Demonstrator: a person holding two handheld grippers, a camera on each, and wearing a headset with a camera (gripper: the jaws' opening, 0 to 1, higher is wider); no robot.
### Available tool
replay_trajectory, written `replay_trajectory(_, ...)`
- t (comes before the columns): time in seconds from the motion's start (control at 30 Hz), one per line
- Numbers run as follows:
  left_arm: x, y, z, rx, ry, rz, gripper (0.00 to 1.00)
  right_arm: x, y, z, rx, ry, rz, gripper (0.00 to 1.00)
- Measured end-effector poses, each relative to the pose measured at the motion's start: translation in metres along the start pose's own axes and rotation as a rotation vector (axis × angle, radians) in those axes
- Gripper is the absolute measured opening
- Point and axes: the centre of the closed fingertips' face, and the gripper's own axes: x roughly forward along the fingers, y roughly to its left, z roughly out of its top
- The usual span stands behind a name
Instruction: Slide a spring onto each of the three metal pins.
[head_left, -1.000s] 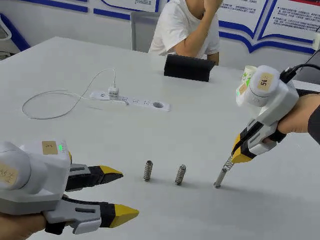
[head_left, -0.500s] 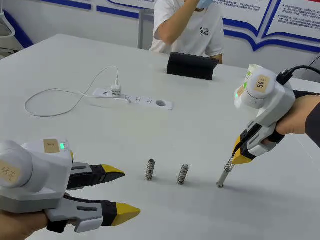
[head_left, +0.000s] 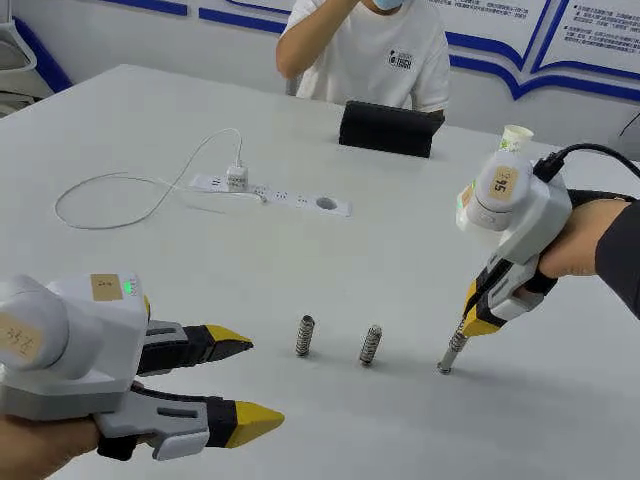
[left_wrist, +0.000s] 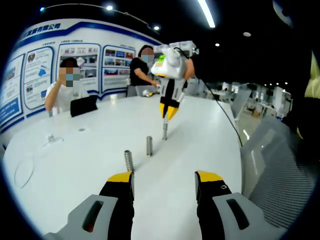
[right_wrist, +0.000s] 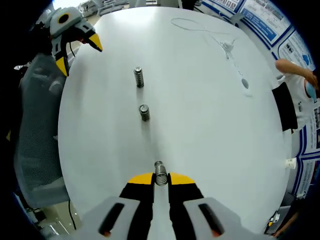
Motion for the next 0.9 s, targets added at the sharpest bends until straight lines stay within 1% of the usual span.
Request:
replay_trajectory(0.2,0.000,0.000,-0.001,-0.003,0.001,-0.001,0.50,0.010,0.003,-0.001,0.016,0.011,0.012,0.12)
replay_trajectory(0.3,0.000,0.001,-0.001,-0.005,0.001,-0.001,0.50,0.015,0.001,-0.003,0.021,0.014,0.016,0.12)
replay_trajectory(0.5,0.002,0.000,-0.002,-0.006,0.003,-0.003,0.50,0.020,0.002,-0.003,0.031,0.016,0.023,0.12)
replay_trajectory(0.63,0.002,0.000,-0.002,-0.009,0.002,-0.002,0.50,0.024,0.002,-0.004,0.033,0.024,0.032,0.12)
replay_trajectory(0.9,0.002,0.000,-0.003,-0.009,0.003,-0.003,0.50,0.028,0.004,-0.008,0.033,0.043,0.042,0.12)
